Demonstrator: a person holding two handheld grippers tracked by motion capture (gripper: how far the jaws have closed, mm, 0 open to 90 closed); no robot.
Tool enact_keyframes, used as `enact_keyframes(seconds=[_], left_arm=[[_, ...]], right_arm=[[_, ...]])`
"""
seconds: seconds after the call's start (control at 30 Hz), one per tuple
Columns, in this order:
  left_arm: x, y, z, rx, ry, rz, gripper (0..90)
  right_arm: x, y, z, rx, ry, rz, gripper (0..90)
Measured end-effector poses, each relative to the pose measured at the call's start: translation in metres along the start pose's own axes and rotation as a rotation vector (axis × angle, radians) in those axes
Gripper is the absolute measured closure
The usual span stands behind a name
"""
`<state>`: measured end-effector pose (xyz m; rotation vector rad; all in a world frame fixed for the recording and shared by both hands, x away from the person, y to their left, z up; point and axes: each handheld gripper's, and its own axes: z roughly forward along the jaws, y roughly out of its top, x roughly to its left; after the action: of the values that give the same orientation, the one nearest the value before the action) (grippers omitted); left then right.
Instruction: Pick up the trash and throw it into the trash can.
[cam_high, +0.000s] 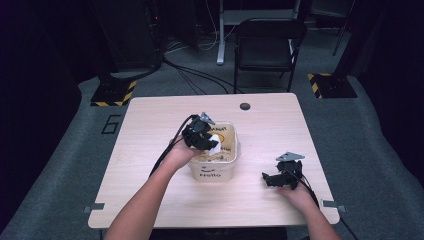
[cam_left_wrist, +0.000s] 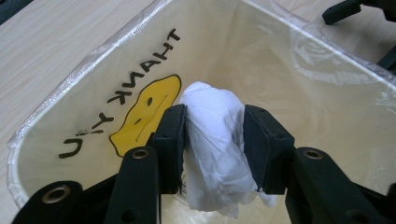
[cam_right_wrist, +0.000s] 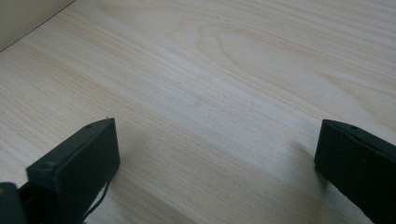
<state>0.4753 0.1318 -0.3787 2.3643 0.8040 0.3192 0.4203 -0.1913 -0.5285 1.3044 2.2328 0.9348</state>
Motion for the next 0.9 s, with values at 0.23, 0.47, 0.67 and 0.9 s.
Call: enact_keyframes(seconds=[0.23,0.47,0.67,0.9], left_arm=[[0.001,0.000,-0.001,-0.005,0.002,-0.005,54.3],[0.003,-0.002,-0.010,-0.021,0.009,-0.001,48.8],[0.007,-0.005,-0.022,-0.050,0.019,-0.006,45.2],[0.014,-0.011,-0.035,-0.057,0.048,-0.020,41.9]], right_arm=[[0.000,0.000,0.000,0.000,0.002,0.001,0.0],[0.000,-0.001,-0.001,0.000,0.004,-0.010,0.0],[0.000,-0.001,-0.002,0.001,0.008,-0.011,0.0],[0.000,-0.001,-0.002,0.001,0.008,-0.010,0.0]])
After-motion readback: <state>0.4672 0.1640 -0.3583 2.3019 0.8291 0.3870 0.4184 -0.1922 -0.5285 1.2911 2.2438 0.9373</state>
